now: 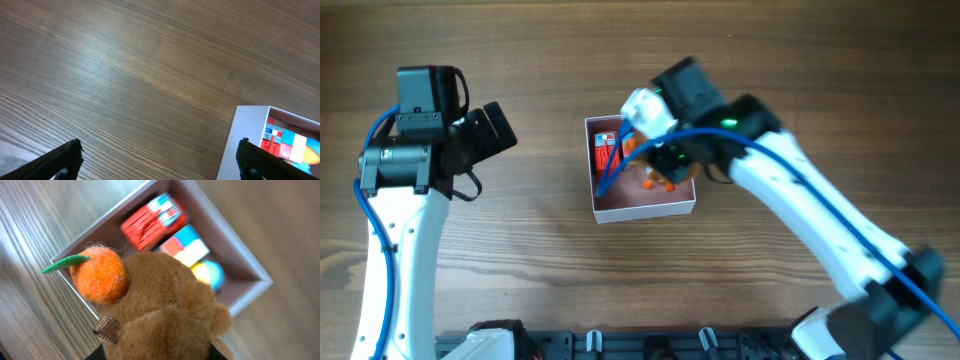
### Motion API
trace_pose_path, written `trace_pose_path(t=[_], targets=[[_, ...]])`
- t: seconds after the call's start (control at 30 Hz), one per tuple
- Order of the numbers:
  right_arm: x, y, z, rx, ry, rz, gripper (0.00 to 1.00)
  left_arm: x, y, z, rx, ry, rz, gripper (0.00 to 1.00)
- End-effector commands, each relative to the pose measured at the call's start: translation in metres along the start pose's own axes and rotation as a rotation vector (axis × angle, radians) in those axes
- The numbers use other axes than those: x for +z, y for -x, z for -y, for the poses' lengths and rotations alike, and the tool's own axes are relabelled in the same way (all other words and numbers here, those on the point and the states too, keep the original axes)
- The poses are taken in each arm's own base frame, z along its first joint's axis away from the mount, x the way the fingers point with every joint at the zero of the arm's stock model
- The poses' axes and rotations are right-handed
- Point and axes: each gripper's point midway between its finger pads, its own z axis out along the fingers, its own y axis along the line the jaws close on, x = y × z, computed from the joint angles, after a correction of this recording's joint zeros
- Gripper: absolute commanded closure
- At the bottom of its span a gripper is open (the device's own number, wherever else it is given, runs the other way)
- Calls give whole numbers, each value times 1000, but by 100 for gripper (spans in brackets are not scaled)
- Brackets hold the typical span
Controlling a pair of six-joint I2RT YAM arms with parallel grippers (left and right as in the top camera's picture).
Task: Pack container
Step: 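Place the plush bear into the box and release it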
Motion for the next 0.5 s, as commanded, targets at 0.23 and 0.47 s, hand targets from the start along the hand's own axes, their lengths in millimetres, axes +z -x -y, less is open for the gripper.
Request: trace_pose_path(t=[0.23,0.47], targets=[[107,-24,-45,-89,188,-214,93,-4,2,-3,-15,7,8,0],[110,-27,-51,-76,222,-222,44,-4,2,-3,-16,7,8,1]])
